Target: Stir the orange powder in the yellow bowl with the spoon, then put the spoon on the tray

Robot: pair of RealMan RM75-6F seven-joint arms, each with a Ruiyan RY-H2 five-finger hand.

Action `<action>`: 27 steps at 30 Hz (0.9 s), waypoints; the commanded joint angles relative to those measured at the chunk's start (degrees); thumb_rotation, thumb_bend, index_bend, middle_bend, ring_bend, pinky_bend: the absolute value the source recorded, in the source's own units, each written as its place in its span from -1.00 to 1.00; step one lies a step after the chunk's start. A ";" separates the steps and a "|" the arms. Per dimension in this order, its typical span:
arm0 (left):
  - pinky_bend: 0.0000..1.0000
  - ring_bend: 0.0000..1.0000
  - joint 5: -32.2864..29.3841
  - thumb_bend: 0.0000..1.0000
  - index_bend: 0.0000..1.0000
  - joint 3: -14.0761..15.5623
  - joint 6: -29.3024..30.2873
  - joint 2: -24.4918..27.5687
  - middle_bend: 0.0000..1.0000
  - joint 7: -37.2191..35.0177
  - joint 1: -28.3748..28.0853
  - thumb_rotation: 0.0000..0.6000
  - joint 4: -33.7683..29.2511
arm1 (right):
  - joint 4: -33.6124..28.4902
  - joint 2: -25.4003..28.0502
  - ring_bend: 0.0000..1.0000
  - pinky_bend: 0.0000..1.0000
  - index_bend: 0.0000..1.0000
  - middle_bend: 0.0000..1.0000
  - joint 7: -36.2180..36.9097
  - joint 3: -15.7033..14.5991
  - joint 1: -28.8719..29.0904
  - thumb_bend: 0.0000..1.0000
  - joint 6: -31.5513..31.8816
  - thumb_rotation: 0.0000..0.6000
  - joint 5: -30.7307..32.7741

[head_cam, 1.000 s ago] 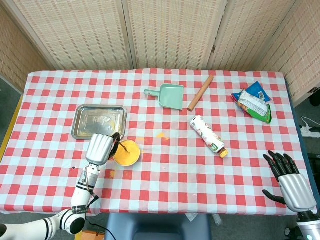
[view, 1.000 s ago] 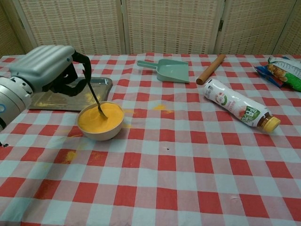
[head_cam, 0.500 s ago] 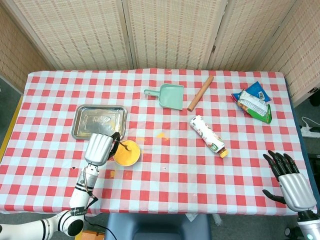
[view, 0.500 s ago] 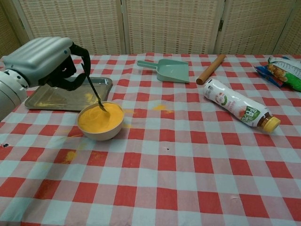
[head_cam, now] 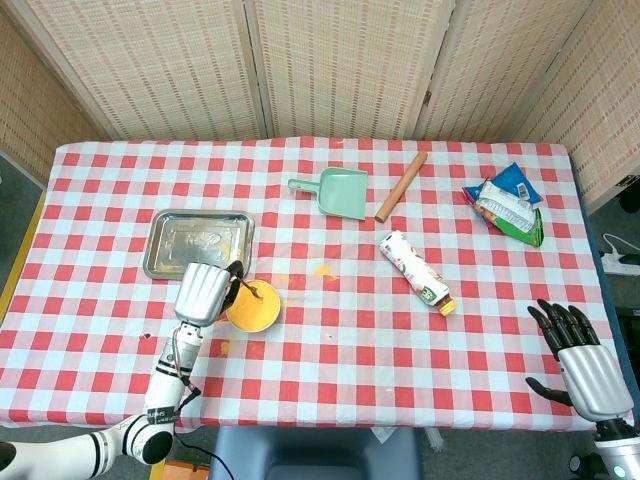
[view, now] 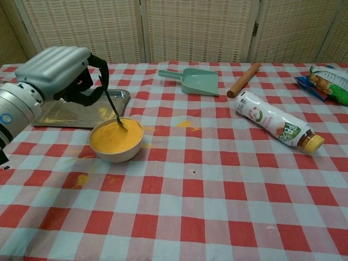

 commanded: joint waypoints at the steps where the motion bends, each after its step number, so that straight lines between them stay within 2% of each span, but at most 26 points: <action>1: 1.00 1.00 0.45 0.04 0.72 0.55 -0.34 -1.54 1.00 -0.60 -0.72 1.00 2.90 | -0.06 0.05 -1.00 -1.00 -1.00 -1.00 0.05 0.11 -0.04 -0.91 0.06 1.00 0.19; 6: 1.00 1.00 1.18 0.04 0.72 1.32 -0.19 -2.22 1.00 -1.22 -0.87 1.00 4.46 | -0.09 0.11 -1.00 -1.00 -1.00 -1.00 0.09 0.15 -0.20 -0.91 0.47 1.00 0.12; 13: 1.00 1.00 0.18 0.04 0.72 2.63 -0.75 -0.71 1.00 -0.07 0.26 1.00 3.48 | -0.23 -0.03 -1.00 -1.00 -1.00 -1.00 -0.30 -0.08 -0.18 -0.91 0.50 1.00 -0.44; 21: 1.00 1.00 0.41 0.03 0.72 3.75 -0.29 0.91 1.00 0.32 1.35 1.00 1.79 | -0.40 -0.19 -1.00 -1.00 -1.00 -1.00 -0.80 -0.25 -0.23 -0.91 0.67 1.00 -0.92; 27: 1.00 1.00 1.32 0.03 0.72 6.16 0.51 4.36 1.00 1.10 3.46 1.00 -1.93 | -0.55 -0.41 -1.00 -1.00 -1.00 -1.00 -1.43 -0.48 -0.18 -0.91 0.58 1.00 -1.40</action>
